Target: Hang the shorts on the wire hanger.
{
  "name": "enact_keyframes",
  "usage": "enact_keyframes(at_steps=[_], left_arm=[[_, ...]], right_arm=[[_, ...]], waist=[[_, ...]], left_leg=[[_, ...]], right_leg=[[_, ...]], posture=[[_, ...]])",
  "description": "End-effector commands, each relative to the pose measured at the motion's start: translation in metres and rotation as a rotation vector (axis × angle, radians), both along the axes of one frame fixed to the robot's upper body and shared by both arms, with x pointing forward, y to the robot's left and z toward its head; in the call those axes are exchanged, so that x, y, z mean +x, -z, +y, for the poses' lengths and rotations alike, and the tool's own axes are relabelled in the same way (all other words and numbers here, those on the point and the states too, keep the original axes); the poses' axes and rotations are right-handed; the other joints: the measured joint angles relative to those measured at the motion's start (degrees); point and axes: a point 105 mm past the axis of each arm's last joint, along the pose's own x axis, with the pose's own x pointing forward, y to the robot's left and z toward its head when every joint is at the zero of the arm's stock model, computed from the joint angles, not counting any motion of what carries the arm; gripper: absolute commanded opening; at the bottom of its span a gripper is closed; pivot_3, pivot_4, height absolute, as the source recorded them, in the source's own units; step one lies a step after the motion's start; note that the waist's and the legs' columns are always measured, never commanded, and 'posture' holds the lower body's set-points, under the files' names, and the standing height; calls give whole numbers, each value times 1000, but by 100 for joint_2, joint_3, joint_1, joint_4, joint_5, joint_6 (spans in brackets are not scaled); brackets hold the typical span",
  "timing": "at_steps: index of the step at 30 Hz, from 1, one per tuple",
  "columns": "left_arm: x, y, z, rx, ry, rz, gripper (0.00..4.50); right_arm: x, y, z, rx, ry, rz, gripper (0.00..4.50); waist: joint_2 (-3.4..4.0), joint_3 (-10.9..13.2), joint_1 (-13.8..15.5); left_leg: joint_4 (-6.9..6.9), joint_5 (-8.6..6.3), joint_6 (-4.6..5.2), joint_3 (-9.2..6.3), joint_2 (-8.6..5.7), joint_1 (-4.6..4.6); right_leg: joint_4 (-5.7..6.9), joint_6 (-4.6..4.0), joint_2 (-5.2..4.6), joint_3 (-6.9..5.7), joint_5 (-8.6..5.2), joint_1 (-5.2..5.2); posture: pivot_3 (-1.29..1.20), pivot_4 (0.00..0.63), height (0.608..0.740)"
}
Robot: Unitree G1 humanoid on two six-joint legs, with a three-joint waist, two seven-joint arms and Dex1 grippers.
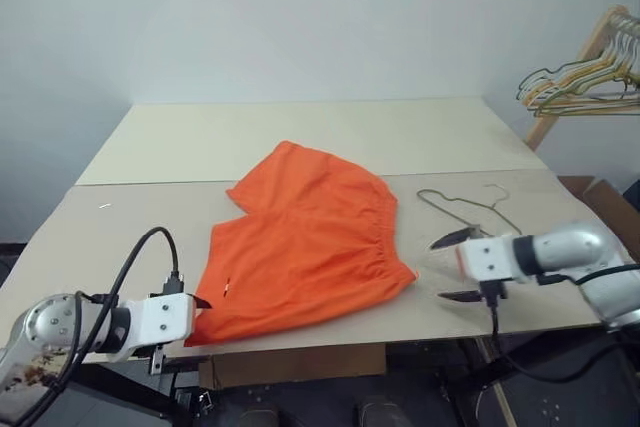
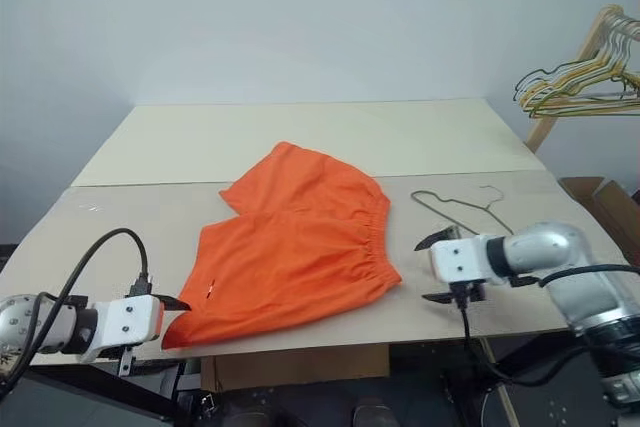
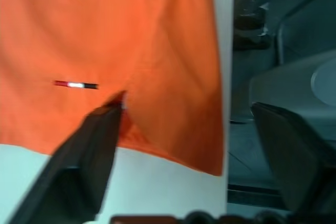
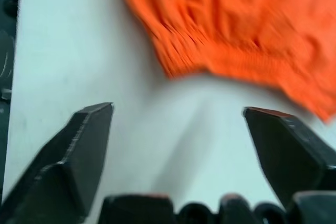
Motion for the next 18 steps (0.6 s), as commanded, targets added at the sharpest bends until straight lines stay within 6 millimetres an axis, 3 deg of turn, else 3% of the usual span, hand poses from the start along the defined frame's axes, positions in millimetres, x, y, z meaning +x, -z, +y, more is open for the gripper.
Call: enact_keyframes(at_steps=[1,5,12,18], left_arm=[[3,-10,1,40,23,-43,4472],[16,-25,-6,22,29,-127,4472],[37,-101,-40,-267,73,-300,4472],[43,-112,-54,-271,146,-267,4472]], right_arm=[[16,-23,-20,115,184,-18,4500],[37,-37,-44,248,388,-12,4500],[66,-57,-72,321,586,-42,4500],[73,-65,-77,350,673,7,4500]], waist=[[0,0,-3],[1,1,-2],[6,3,-20],[27,9,-160]], left_leg=[[0,0,0,0,2,0],[0,0,0,4,-1,1],[0,-2,2,3,1,-11],[0,-5,3,2,-3,-15]], right_leg=[[0,-1,2,0,0,0],[1,-3,1,5,0,0],[-4,-3,1,4,1,-9],[-5,-2,2,6,1,-10]], posture=[[-53,0,740],[-57,0,740],[-83,0,740],[-103,0,740]])
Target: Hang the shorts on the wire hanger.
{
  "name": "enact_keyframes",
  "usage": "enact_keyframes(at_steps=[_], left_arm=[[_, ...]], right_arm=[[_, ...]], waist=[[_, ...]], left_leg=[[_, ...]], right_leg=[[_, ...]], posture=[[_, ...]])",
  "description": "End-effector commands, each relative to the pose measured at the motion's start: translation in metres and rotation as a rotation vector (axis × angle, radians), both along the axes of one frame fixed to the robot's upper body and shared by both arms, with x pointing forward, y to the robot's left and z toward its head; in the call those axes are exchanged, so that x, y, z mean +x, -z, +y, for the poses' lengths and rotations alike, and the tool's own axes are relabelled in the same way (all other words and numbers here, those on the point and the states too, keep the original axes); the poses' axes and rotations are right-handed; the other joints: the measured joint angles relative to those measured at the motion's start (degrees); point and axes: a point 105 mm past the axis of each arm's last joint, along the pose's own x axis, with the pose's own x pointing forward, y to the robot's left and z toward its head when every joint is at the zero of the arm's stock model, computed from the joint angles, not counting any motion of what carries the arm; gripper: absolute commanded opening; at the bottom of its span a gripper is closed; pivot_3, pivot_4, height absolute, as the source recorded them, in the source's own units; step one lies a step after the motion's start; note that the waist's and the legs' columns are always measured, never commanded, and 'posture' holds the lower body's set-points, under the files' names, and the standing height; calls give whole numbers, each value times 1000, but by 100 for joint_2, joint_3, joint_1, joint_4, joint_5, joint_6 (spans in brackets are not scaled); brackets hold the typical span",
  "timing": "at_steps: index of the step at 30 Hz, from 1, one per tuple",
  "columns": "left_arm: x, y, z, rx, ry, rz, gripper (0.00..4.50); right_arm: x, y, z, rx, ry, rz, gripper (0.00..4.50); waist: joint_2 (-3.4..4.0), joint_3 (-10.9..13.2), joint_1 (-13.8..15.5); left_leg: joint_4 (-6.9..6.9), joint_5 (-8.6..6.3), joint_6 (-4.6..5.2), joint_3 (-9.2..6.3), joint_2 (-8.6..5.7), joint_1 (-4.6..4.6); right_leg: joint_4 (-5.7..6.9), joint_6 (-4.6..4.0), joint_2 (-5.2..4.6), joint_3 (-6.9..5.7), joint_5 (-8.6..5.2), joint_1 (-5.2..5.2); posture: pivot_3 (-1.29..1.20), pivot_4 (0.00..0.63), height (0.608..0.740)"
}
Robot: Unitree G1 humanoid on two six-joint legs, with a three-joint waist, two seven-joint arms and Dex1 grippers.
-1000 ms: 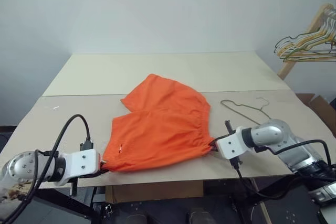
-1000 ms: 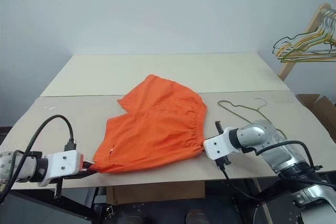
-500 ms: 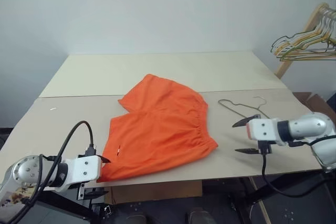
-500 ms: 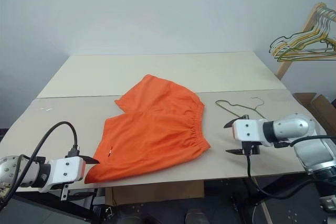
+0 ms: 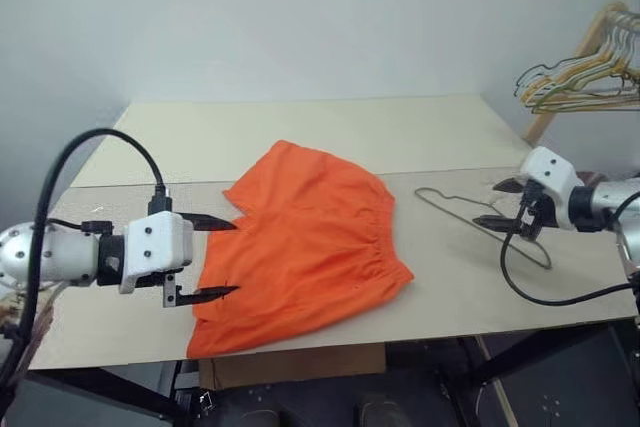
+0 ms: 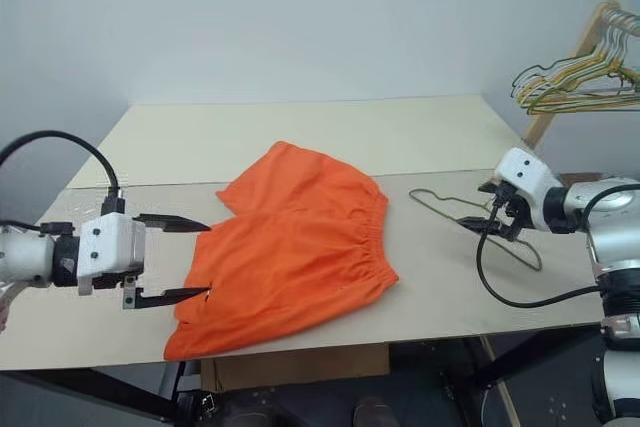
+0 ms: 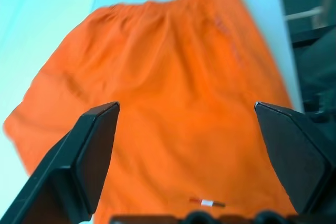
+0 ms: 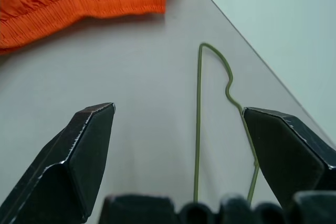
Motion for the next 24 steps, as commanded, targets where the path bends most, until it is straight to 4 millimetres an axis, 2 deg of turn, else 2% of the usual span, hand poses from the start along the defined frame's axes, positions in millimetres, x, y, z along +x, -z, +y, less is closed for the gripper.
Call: enact_keyframes(at_steps=[1,4,5,12,19,24], left_arm=[[4,-7,-7,1,35,0,4472],[17,-10,-12,-8,11,-8,4472],[21,-11,-14,-9,11,-12,4472],[32,-25,-32,-53,26,-11,4472],[23,-17,-37,-46,11,19,4472],[18,-8,-35,-40,-38,15,4472]], right_arm=[[6,-19,-4,33,63,-14,4500],[9,-19,-6,34,95,13,4500],[9,-19,-6,42,102,26,4500],[17,-14,-8,26,144,73,4500],[33,-5,-7,48,239,130,4500],[55,2,-3,99,362,158,4500]], waist=[[1,0,-30],[7,1,-90],[10,3,-106],[26,258,-160],[56,534,-176],[49,596,-157]], left_leg=[[0,0,0,-1,0,2],[0,-1,1,-5,5,3],[0,-1,1,-8,4,-3],[2,-1,2,-7,3,-12],[5,-6,10,-7,4,-18],[12,-5,9,-11,2,-17]], right_leg=[[1,0,2,0,0,2],[1,0,10,1,0,2],[-1,0,12,-1,0,0],[-19,6,13,4,4,3],[-13,5,13,20,6,-10],[6,5,10,19,8,-15]], posture=[[-107,0,740],[-97,7,740],[-89,36,740],[-80,117,740],[-44,152,740],[-12,143,740]])
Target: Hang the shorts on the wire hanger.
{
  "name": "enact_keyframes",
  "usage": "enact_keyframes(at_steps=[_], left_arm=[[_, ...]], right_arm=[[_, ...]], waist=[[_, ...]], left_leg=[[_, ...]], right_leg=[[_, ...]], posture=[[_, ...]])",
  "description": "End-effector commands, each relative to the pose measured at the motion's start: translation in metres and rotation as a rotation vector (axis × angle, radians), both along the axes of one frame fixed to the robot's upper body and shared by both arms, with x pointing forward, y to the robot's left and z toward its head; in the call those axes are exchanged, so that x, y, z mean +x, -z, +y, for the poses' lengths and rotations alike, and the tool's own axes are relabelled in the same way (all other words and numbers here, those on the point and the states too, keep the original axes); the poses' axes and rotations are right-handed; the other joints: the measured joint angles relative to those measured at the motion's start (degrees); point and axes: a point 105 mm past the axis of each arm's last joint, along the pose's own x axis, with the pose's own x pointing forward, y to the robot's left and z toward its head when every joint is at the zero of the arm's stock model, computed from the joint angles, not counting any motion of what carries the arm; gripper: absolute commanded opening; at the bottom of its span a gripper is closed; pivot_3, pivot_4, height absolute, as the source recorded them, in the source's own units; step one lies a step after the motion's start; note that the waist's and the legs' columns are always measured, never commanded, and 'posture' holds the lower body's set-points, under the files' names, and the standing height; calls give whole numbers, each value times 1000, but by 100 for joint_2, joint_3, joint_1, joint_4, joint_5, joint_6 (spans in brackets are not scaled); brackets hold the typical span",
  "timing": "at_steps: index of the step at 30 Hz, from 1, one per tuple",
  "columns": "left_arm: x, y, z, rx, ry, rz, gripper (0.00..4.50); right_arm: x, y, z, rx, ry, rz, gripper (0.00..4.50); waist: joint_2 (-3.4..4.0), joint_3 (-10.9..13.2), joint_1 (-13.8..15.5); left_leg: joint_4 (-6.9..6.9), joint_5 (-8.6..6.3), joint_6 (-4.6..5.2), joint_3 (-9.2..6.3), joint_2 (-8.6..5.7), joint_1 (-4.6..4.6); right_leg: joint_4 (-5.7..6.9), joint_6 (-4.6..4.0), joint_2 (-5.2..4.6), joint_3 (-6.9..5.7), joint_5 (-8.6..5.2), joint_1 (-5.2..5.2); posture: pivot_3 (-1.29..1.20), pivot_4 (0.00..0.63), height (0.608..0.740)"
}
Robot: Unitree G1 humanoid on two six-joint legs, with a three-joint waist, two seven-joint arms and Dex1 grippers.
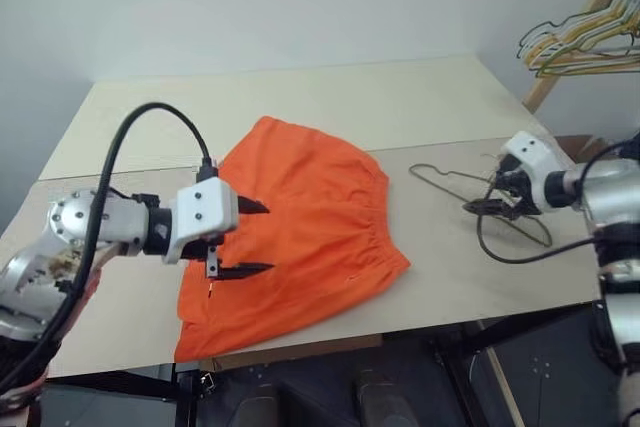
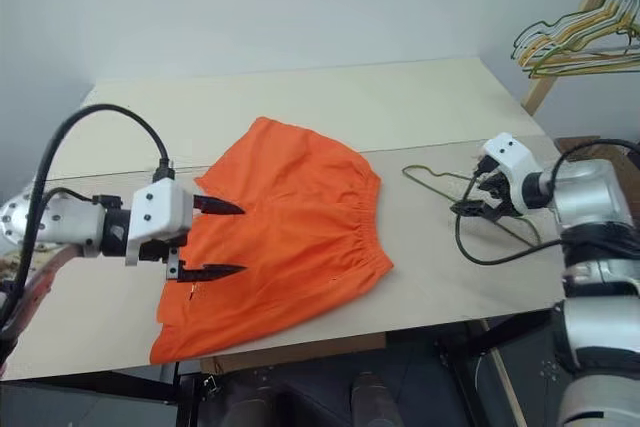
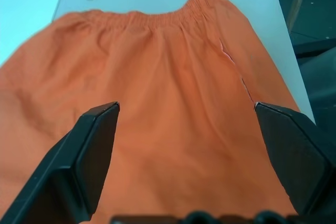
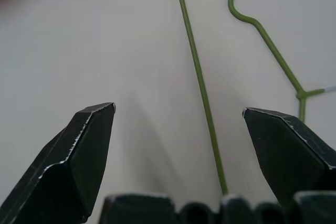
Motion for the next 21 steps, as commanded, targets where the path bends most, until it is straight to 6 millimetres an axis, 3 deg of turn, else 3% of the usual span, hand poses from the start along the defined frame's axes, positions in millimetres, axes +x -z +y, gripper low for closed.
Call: enact_keyframes(at_steps=[1,8,14,21], left_arm=[[-4,-6,0,3,-28,-59,4472],[-20,4,9,41,-94,-57,4472],[-30,6,13,54,-120,-42,4472],[-29,6,15,67,-123,-51,4472]], right_arm=[[13,-11,-3,17,89,-22,4500],[24,3,3,41,174,-2,4500],[21,21,7,62,201,55,4500],[15,22,16,130,163,132,4500]], waist=[[-1,10,10],[-5,13,112],[-2,48,235],[-3,50,297]], left_leg=[[3,0,-1,-2,-2,-1],[5,1,-1,-23,-8,-2],[6,2,-3,-28,-11,1],[7,3,-4,-23,-10,3]], right_leg=[[7,0,-2,1,0,-4],[11,0,-16,0,0,-6],[16,0,-19,-2,1,-6],[16,-1,-16,-4,2,-5]], posture=[[-3,139,740],[55,140,740],[81,149,740],[83,130,740]])
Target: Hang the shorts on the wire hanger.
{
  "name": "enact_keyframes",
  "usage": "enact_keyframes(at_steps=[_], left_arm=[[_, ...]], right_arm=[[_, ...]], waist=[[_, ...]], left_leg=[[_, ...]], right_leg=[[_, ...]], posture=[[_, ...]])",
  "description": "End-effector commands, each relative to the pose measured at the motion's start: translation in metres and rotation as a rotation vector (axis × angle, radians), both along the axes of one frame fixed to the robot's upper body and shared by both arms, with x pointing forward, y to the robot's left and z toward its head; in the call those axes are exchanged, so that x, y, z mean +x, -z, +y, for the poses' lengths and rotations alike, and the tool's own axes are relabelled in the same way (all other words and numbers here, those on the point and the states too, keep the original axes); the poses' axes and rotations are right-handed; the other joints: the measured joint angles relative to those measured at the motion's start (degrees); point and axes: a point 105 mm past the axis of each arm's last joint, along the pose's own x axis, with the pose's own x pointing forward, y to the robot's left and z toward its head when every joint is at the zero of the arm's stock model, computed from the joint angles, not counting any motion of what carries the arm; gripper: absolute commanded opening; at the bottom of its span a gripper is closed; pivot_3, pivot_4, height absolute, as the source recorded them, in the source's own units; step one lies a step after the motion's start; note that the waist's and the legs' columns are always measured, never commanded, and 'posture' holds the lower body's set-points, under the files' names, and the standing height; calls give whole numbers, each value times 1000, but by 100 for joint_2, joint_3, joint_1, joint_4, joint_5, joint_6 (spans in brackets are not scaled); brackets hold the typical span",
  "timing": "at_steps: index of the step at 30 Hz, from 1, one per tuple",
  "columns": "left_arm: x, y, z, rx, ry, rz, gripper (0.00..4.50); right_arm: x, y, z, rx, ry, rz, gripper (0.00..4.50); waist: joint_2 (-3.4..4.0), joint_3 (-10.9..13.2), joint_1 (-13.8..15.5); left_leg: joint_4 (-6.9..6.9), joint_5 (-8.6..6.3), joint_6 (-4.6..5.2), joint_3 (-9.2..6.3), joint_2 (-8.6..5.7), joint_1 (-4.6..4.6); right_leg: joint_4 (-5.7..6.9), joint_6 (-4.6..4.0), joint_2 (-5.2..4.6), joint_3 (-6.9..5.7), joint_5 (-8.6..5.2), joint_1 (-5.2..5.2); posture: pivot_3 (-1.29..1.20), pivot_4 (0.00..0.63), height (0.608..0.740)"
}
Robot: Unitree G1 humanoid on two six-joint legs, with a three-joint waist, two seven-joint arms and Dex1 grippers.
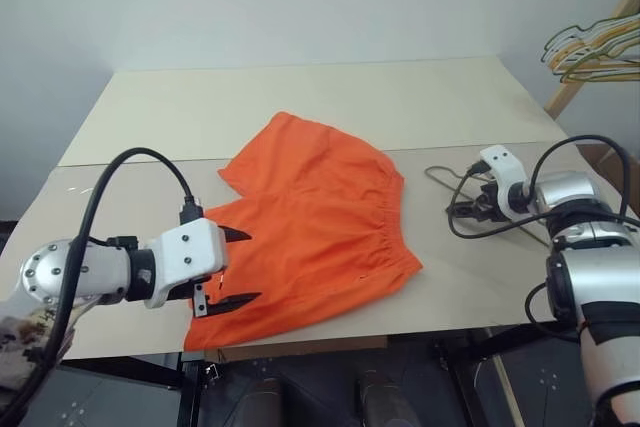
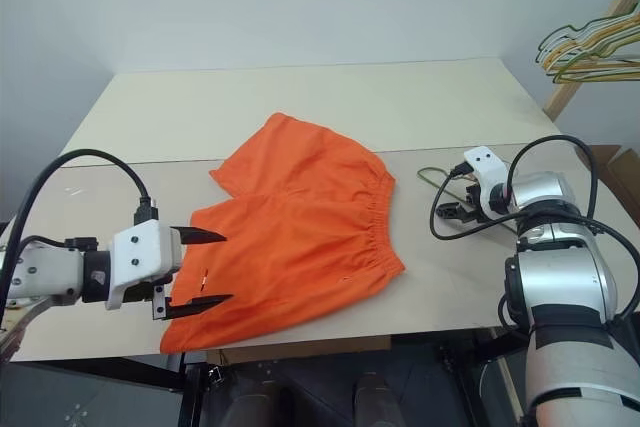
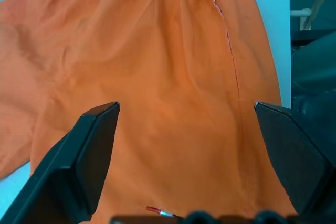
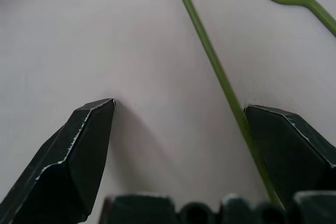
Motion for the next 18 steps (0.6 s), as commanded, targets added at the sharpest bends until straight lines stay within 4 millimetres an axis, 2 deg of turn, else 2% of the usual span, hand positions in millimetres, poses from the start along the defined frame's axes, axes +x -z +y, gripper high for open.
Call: enact_keyframes(at_steps=[1,6,9,11,14,18], left_arm=[[1,-7,0,20,4,-43,4472],[4,-6,-3,15,15,-53,4472],[6,-4,-4,16,15,-57,4472],[7,-4,-5,18,21,-60,4472],[8,-2,-5,28,23,-64,4500],[10,-1,-5,39,15,-81,4500]], right_arm=[[1,-13,10,59,-43,12,4500],[-4,-16,19,86,-115,64,4500],[-6,-12,15,42,-124,81,4500],[-9,-4,8,-65,-159,100,4500],[-14,4,4,-93,-156,144,3931],[-15,14,0,-157,-146,156,2547]], waist=[[0,0,0],[0,0,2],[0,0,-1],[0,-1,-1],[1,-1,2],[-6,-8,3]], left_leg=[[0,0,0,2,1,0],[0,0,0,14,2,-2],[0,1,-1,18,1,-2],[0,1,-1,20,2,-1],[0,1,-3,24,1,-2],[0,2,-3,23,1,-2]], right_leg=[[0,0,1,0,0,0],[-2,-1,2,-3,0,-1],[-1,-1,1,-3,0,-1],[-1,-1,2,-4,1,-1],[-1,-1,2,-6,1,-1],[-1,-1,1,-7,1,-1]], posture=[[77,126,740],[59,116,740],[52,112,740],[47,108,740],[45,103,740],[51,87,740]])
